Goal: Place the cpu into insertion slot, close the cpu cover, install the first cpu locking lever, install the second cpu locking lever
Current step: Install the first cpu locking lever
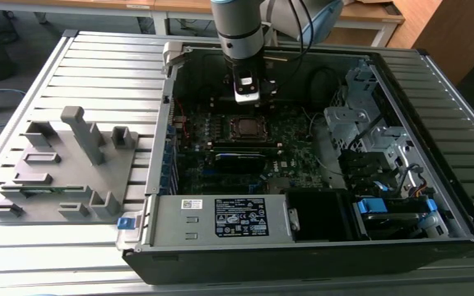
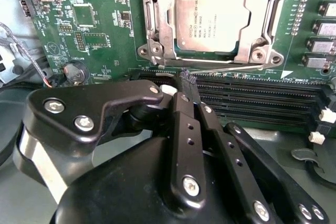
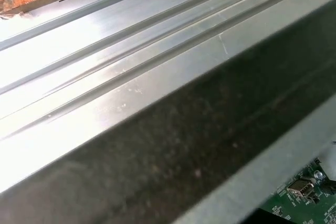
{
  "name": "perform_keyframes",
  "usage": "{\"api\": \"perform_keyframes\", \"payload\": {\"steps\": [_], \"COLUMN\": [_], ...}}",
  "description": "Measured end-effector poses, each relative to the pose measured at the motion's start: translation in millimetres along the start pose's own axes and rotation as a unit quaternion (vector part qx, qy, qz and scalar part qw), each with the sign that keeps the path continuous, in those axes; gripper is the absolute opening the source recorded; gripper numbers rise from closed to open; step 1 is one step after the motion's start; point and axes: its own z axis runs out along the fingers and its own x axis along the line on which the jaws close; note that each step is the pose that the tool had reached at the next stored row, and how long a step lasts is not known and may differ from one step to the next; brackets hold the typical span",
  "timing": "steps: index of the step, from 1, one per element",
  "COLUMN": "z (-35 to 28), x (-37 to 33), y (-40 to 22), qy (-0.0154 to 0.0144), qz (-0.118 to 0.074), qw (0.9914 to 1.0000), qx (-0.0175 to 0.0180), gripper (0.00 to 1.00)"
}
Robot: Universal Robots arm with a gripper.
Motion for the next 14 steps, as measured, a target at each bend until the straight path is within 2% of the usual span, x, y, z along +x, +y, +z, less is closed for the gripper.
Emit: {"api": "perform_keyframes", "payload": {"steps": [7, 14], "z": [0.7, 0.7], "x": [0.0, -3.1], "y": [-0.3, -4.5], "qy": [-0.0016, -0.0034], "qz": [-0.001, -0.001], "qw": [1.00000, 0.99998], "qx": [0.0025, 0.0056], "gripper": [0.11, 0.11]}}
